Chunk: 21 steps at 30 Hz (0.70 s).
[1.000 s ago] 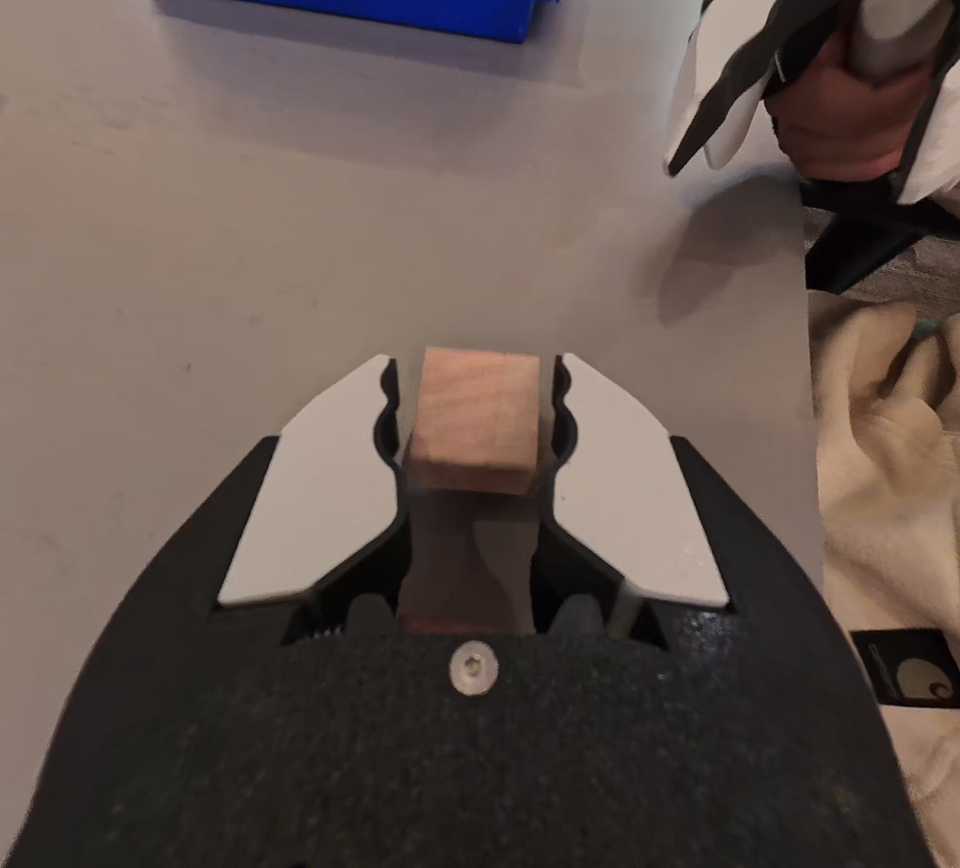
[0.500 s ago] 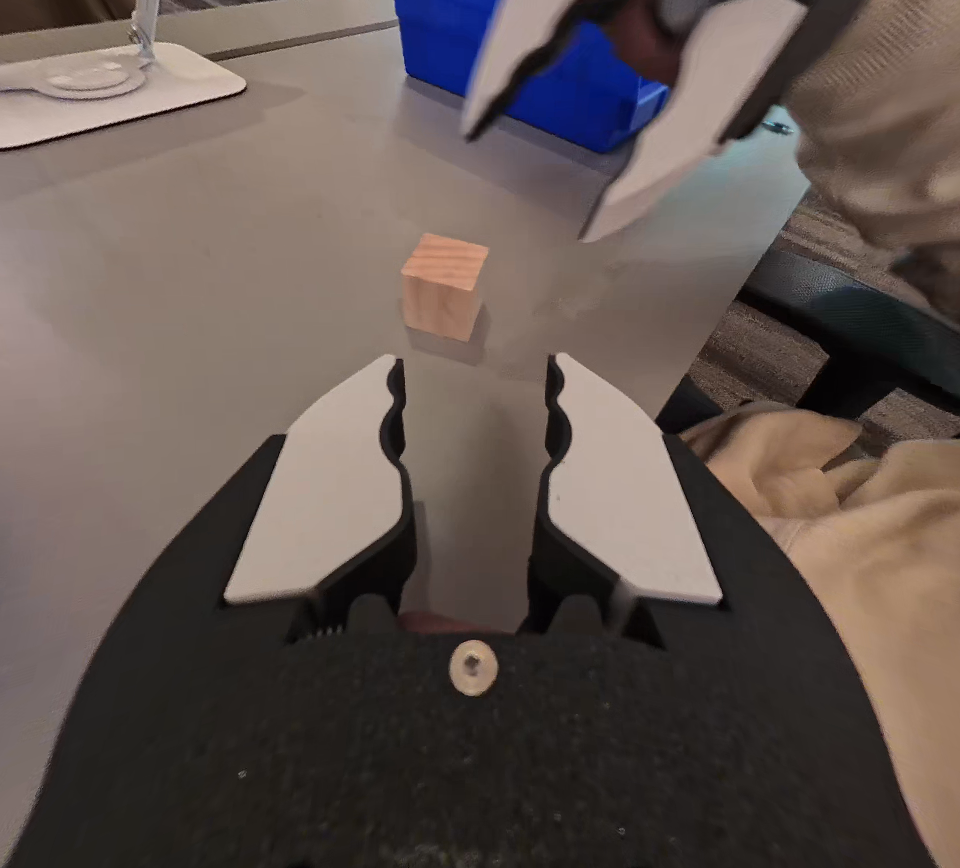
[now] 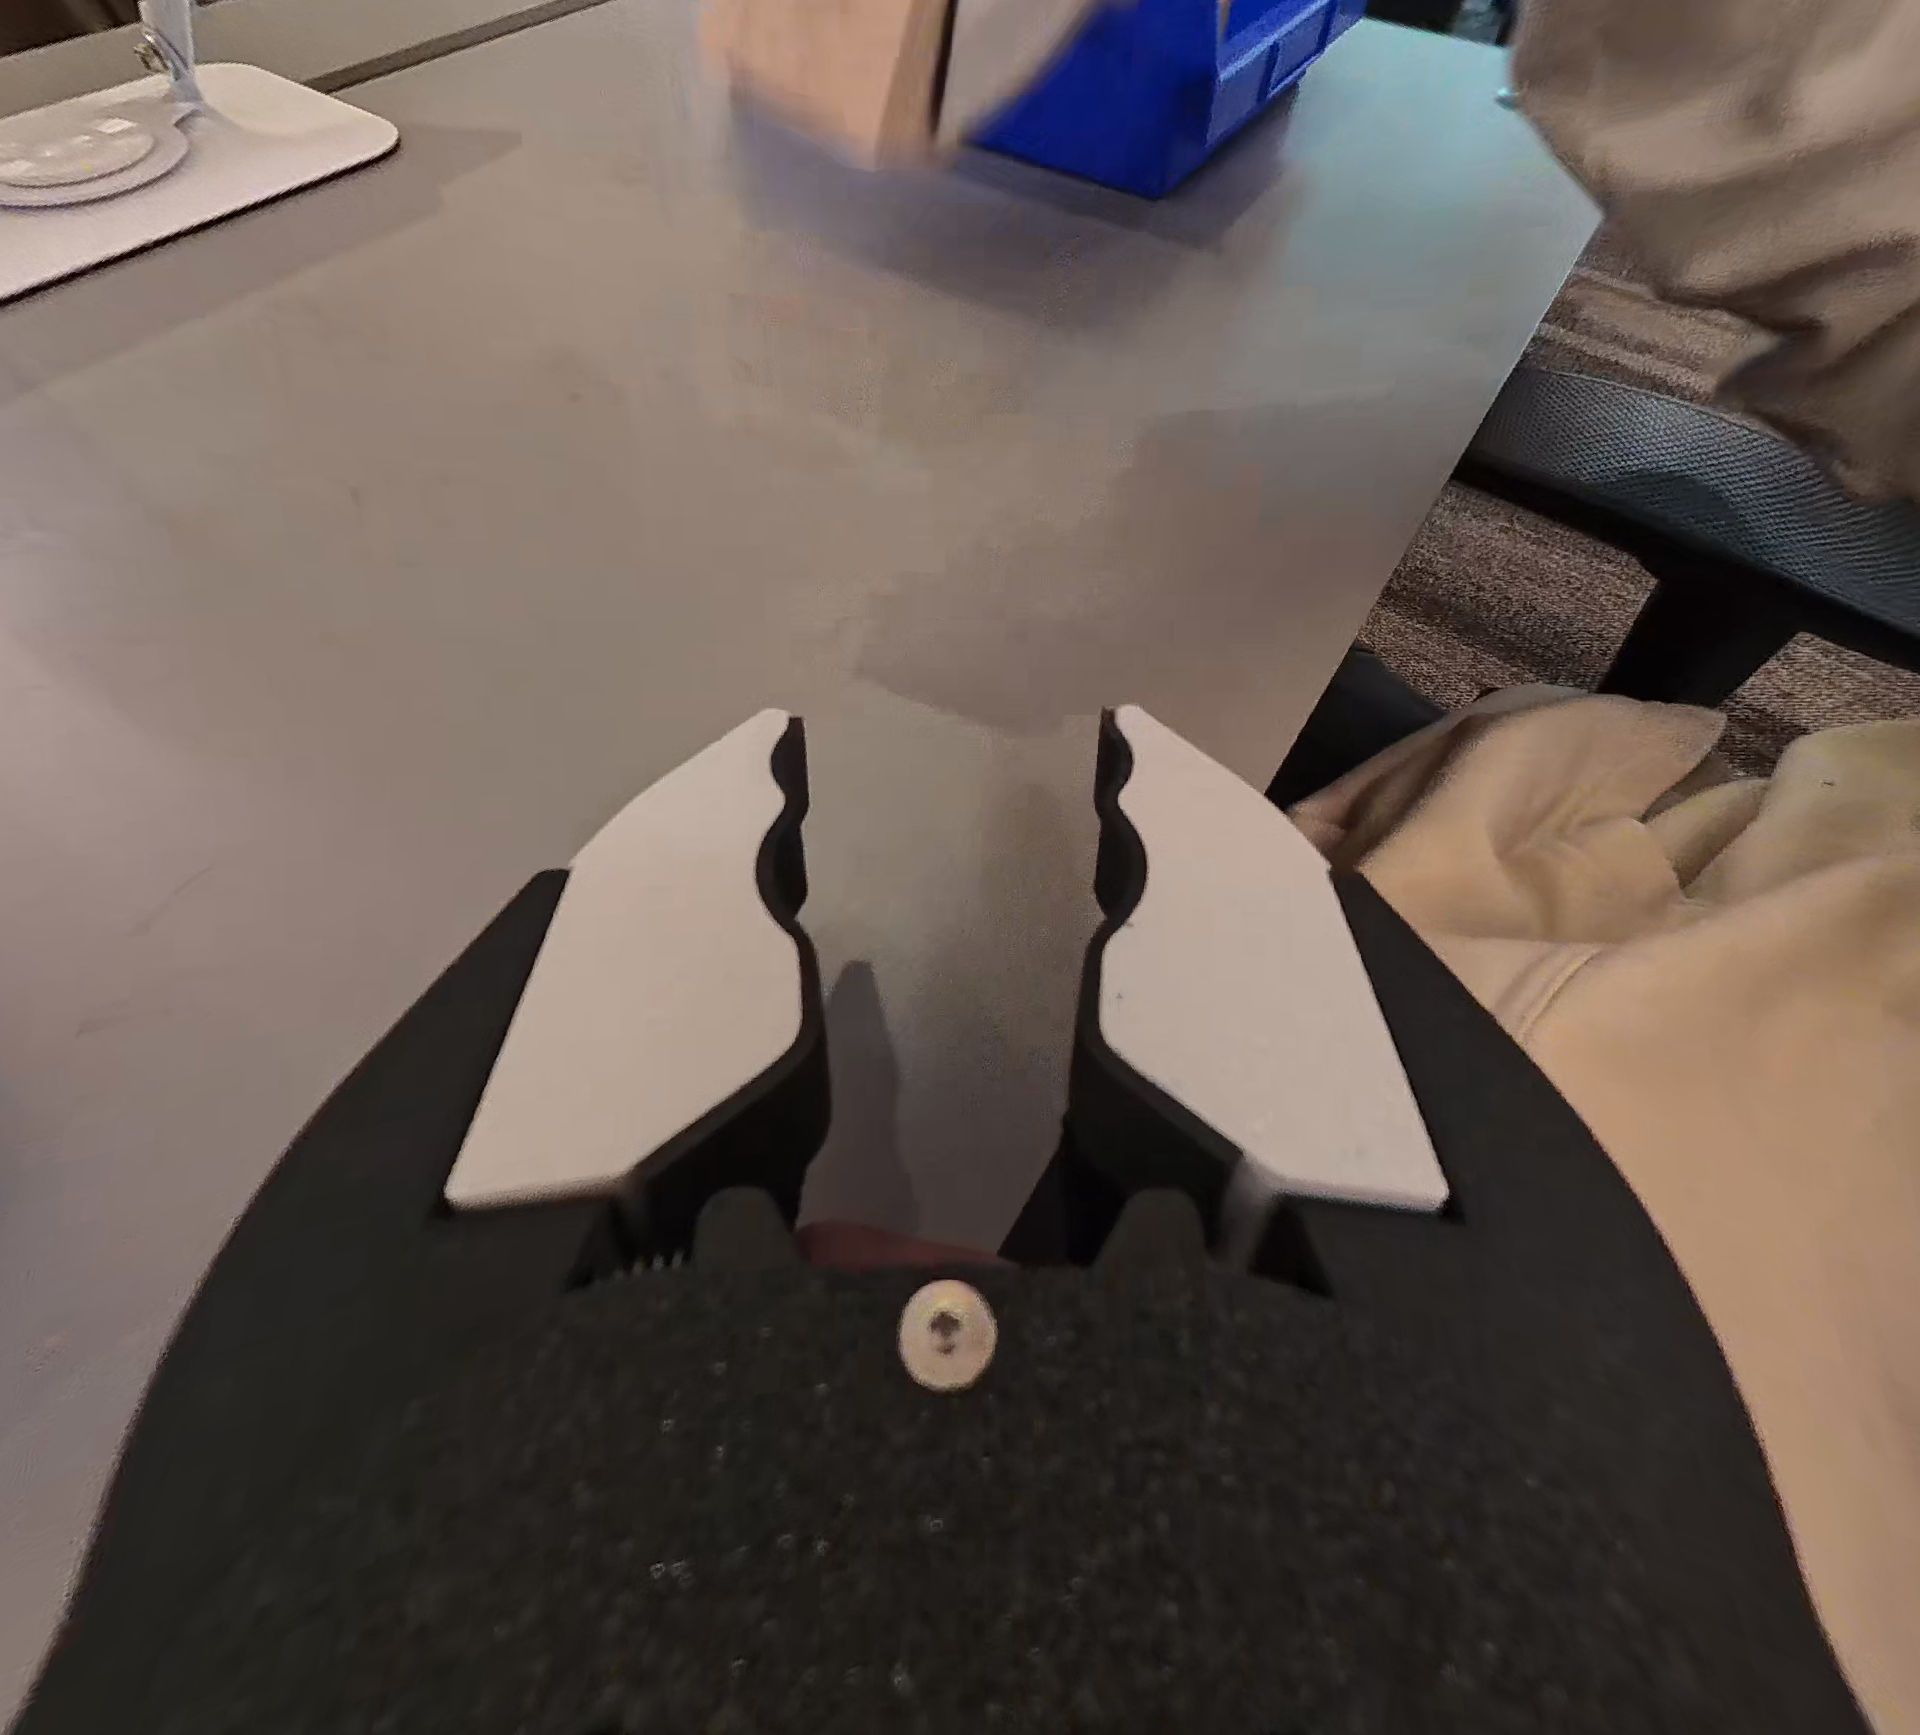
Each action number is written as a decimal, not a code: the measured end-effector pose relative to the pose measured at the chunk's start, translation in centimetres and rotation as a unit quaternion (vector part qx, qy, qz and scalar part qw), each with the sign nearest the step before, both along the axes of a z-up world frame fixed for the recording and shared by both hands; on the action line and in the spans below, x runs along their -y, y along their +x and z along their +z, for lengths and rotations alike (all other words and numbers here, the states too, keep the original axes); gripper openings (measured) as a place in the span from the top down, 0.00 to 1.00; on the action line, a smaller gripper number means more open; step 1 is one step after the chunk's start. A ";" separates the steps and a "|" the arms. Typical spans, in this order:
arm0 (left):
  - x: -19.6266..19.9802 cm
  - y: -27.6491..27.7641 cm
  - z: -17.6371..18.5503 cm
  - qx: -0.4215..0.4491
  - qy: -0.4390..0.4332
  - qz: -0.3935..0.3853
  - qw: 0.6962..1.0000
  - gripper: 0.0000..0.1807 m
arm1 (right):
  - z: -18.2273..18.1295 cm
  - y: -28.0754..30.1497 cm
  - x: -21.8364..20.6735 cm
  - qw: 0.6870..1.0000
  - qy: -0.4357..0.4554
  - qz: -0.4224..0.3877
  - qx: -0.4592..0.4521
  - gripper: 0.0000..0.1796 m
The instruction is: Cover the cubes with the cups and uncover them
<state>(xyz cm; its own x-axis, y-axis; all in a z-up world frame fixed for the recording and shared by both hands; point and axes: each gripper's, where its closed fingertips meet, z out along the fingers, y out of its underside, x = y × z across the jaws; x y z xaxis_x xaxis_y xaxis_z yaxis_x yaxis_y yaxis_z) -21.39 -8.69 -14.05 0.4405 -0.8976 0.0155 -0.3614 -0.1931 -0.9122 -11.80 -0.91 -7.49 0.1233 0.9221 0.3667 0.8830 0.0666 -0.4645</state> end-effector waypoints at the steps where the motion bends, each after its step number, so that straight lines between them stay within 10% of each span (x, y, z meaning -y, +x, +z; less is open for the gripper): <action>1: 0.0 0.0 0.0 -0.001 0.000 0.000 1.000 0.71 | 2.3 2.6 -0.4 0.998 0.037 -0.057 -0.015 0.75; 5: -0.4 -0.1 -0.1 -0.013 0.013 0.008 1.000 0.71 | 7.5 15.9 -0.3 0.935 0.071 -0.338 -0.087 0.75; 9: -0.4 0.2 -0.5 -0.025 0.013 0.008 1.000 0.71 | 3.8 25.8 -1.0 0.822 -0.025 -0.548 -0.150 0.75; 21: -0.5 0.6 -1.4 -0.032 -0.007 0.014 0.999 0.71 | -11.4 29.0 -4.3 0.756 -0.248 -0.606 0.006 0.75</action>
